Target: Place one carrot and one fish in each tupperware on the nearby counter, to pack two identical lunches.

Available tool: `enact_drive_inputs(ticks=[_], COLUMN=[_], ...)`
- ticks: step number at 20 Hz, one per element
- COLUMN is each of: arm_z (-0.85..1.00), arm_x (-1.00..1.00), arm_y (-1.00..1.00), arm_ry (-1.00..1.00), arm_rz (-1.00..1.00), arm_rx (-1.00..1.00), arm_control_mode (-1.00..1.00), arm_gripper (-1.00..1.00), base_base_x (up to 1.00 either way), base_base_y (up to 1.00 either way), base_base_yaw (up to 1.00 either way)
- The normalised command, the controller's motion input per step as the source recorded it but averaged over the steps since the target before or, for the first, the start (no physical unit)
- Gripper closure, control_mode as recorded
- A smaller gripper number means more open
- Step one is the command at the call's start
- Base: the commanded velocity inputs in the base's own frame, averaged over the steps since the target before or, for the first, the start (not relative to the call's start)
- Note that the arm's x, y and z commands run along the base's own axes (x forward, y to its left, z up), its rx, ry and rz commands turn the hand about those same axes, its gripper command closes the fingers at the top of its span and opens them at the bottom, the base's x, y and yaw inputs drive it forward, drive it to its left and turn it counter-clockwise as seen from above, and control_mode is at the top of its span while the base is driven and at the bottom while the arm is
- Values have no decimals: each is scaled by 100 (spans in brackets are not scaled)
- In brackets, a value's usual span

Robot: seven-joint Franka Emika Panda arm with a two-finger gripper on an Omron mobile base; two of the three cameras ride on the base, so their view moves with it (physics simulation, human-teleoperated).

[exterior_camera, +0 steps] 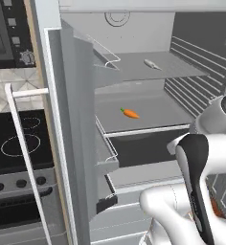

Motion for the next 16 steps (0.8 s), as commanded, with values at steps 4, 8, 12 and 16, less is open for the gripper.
enact_drive_inputs(ticks=[4,8,12,16], arm_z=[0,5,32,52], arm_x=[0,18,16,9], arm_y=[0,10,1,0], arm_ry=[0,0,-2,-3], arm_rz=[0,-4,-4,-4], arm_rx=[0,0,0,1], arm_control_mode=[100,-100,-100,-100], arm_gripper=[-100,-100,-100,-100], base_base_x=[69,11,0,0], base_base_y=[0,2,0,0], base_base_yaw=[-6,-1,0,0])
